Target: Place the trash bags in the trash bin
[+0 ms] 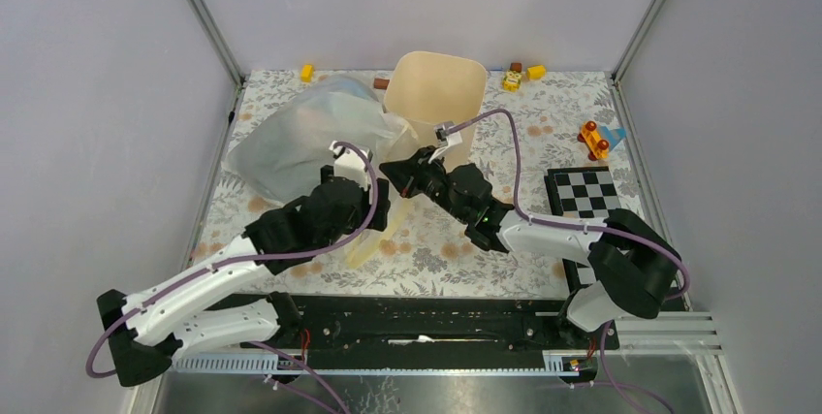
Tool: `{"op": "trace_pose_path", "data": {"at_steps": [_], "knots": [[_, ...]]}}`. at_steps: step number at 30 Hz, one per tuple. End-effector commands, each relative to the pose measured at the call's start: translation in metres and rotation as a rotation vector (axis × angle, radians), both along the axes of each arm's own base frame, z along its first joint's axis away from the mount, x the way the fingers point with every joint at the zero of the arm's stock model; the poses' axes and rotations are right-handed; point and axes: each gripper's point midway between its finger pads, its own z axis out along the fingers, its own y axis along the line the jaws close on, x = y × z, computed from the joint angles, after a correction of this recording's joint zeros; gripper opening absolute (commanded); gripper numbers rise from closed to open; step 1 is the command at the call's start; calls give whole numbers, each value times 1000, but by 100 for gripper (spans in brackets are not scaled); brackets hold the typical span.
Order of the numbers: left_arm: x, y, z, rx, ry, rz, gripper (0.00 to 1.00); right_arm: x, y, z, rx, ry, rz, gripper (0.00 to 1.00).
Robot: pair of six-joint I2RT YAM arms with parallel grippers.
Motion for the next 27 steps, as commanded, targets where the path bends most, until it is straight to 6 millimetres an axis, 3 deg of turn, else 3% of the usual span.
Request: {"op": "trace_pose_path", "data": {"at_steps": [1, 7, 15, 16, 19, 21, 22, 23, 25, 27], "knots": [[16, -10, 6, -75, -78, 43, 84, -2, 1, 44, 62, -20, 0, 5], [30, -5, 0, -76, -173, 94, 85, -4, 3, 54, 55, -2, 19, 5], [44, -1, 7, -116, -324, 132, 76, -11, 3, 61, 83, 30, 43, 6], [45, -1, 9, -119, -338, 136, 73, -11, 4, 61, 83, 35, 46, 6], [49, 3, 13, -96, -359, 164, 47, -14, 5, 61, 88, 44, 60, 6], [51, 12, 12, -50, -349, 207, 21, -16, 5, 64, 92, 39, 70, 12], [52, 18, 11, -27, -334, 242, 5, -18, 4, 66, 88, 23, 77, 22], [52, 26, 10, -5, -315, 287, 0, -20, 3, 69, 84, 3, 85, 32], [48, 40, 13, -12, -267, 367, 0, -22, -2, 70, 63, -31, 82, 49], [36, 45, 13, -22, -214, 347, 0, -22, -10, 65, 24, -69, 62, 57]]}}
